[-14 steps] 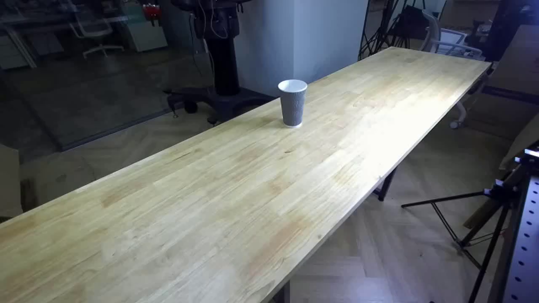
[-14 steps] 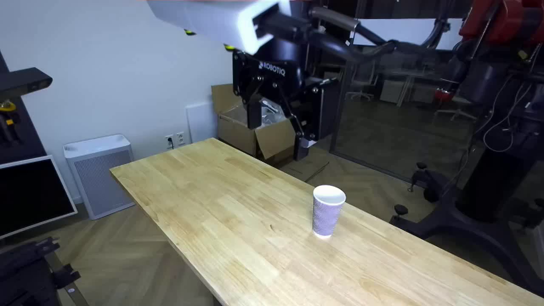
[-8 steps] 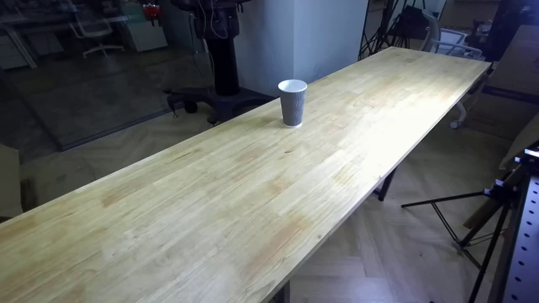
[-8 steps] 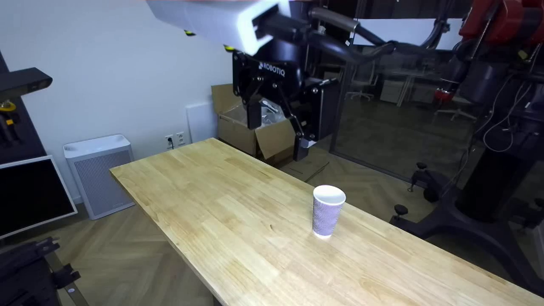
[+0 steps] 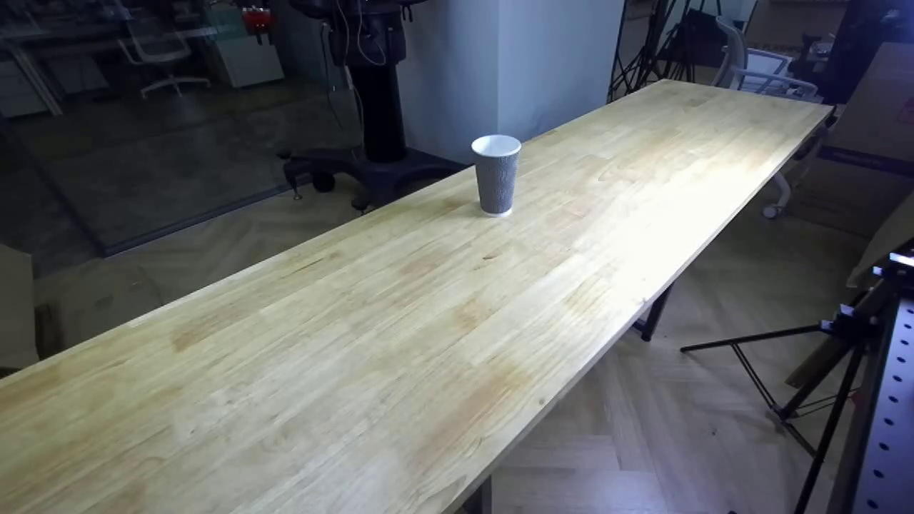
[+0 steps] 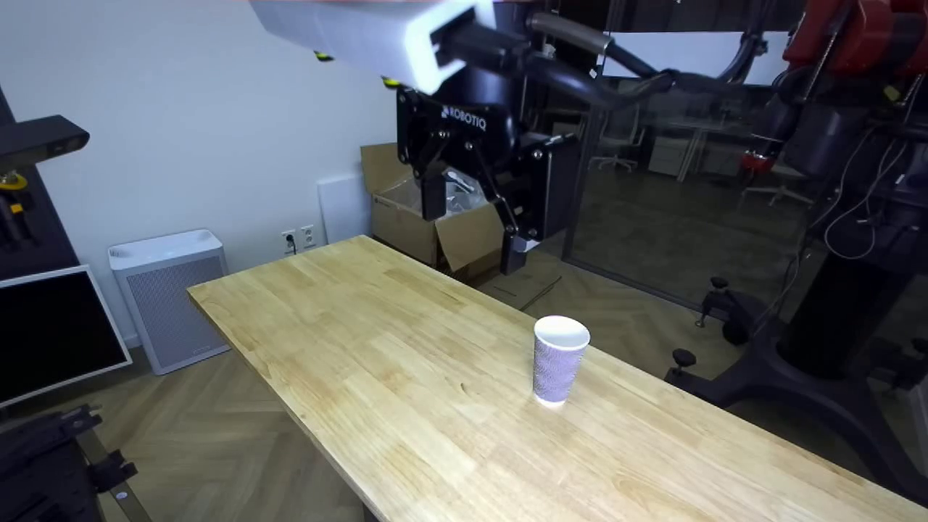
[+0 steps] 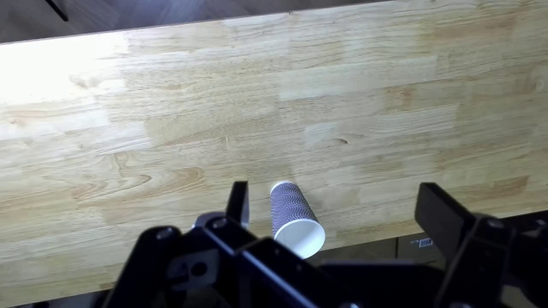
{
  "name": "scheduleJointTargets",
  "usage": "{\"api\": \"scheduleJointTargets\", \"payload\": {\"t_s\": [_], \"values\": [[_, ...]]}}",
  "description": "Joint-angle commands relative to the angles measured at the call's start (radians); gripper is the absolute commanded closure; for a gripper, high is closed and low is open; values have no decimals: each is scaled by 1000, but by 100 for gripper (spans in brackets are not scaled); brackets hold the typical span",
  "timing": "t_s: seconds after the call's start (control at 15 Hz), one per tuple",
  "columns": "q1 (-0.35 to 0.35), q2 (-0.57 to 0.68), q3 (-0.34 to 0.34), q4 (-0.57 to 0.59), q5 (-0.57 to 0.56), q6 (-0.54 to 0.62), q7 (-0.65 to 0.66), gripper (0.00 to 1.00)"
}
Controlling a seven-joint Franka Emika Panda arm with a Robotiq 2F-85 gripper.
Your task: Move the grey cup to the front of the table
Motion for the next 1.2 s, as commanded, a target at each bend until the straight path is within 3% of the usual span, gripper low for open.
{"api": "scheduleJointTargets", "payload": {"t_s": [0.0, 0.53, 0.87, 1.13], "values": [[-21, 40, 25, 23, 9, -3, -2, 0], [-14, 389, 105, 263, -40, -33, 46, 0], [-9, 612, 182, 425, -113, 93, 57, 0], [-27, 743, 235, 539, -97, 167, 6, 0]]}}
